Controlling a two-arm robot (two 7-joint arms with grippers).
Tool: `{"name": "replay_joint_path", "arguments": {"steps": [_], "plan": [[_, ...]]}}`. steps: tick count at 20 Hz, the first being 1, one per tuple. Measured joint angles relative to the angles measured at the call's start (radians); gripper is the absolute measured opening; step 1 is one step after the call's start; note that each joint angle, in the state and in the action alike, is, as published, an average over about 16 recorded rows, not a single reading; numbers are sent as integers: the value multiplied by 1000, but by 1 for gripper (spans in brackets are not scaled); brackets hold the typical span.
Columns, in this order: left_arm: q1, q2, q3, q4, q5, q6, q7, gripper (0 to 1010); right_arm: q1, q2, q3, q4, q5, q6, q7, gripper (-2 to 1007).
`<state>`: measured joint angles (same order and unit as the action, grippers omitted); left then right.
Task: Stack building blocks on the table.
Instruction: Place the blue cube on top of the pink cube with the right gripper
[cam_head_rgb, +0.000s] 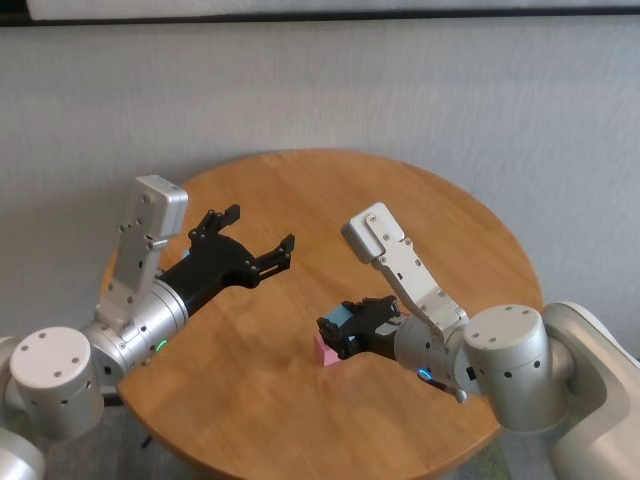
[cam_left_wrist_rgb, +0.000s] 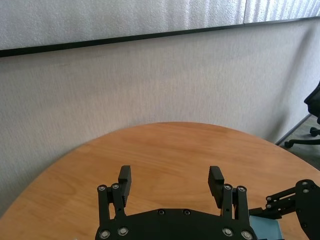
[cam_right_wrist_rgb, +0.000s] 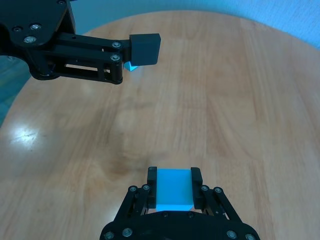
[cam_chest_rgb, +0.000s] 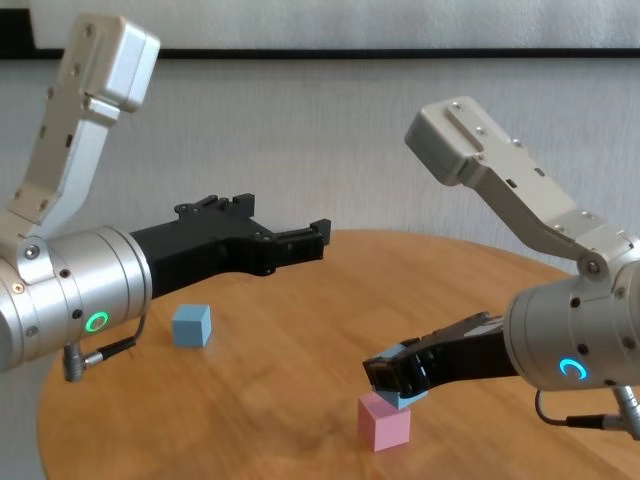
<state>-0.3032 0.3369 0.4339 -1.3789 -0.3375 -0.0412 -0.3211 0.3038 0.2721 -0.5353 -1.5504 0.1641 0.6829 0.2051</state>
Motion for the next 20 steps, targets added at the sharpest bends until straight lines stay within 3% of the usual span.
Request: {"name": "replay_joint_path", "arguments": {"steps": [9, 20], "plan": [[0, 0, 0, 0, 0, 0, 0, 1000, 13, -30, 0, 26, -17, 23, 7, 358], [0, 0, 0, 0, 0, 0, 0, 1000, 21, -46, -3, 49, -47, 24, 21, 358]]}}
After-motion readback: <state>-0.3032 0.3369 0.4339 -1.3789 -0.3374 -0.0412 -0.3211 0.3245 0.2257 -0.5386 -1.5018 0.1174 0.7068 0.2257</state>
